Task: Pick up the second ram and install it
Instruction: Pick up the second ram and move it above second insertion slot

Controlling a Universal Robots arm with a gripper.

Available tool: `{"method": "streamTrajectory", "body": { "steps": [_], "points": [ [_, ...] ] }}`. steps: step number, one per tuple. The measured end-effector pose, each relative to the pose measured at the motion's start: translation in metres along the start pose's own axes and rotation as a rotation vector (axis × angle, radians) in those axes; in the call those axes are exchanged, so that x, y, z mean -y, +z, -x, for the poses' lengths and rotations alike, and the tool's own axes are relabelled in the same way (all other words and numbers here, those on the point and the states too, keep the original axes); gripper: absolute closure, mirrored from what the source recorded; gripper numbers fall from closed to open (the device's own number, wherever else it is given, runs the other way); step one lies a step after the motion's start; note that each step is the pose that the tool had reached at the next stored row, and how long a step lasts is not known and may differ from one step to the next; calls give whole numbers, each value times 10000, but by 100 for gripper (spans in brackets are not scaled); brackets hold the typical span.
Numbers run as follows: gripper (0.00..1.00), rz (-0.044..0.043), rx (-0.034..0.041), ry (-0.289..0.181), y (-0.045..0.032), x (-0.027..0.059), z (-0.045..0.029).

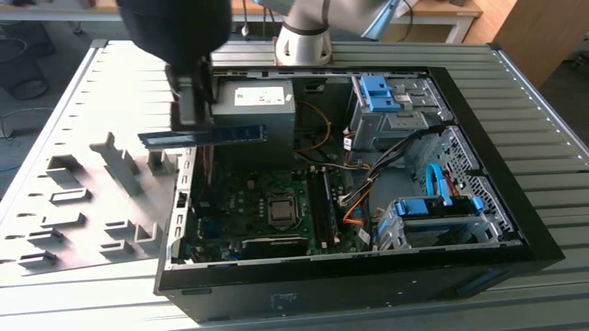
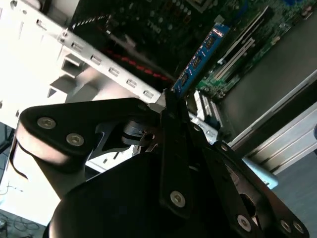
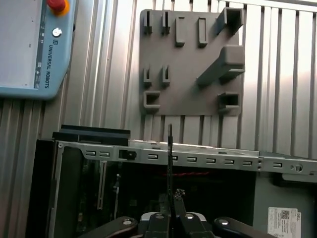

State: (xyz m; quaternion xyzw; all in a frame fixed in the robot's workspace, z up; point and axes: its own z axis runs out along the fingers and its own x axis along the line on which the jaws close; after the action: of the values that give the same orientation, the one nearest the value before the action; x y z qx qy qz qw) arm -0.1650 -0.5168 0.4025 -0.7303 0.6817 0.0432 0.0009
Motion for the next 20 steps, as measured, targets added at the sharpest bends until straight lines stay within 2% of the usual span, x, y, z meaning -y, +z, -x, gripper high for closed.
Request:
{"method": "streamTrajectory", "body": {
  "steps": [9,20],
  "points": [
    [86,59,4,3,132,345,-33],
    [86,191,15,11,303,843,-70]
  ]
}}
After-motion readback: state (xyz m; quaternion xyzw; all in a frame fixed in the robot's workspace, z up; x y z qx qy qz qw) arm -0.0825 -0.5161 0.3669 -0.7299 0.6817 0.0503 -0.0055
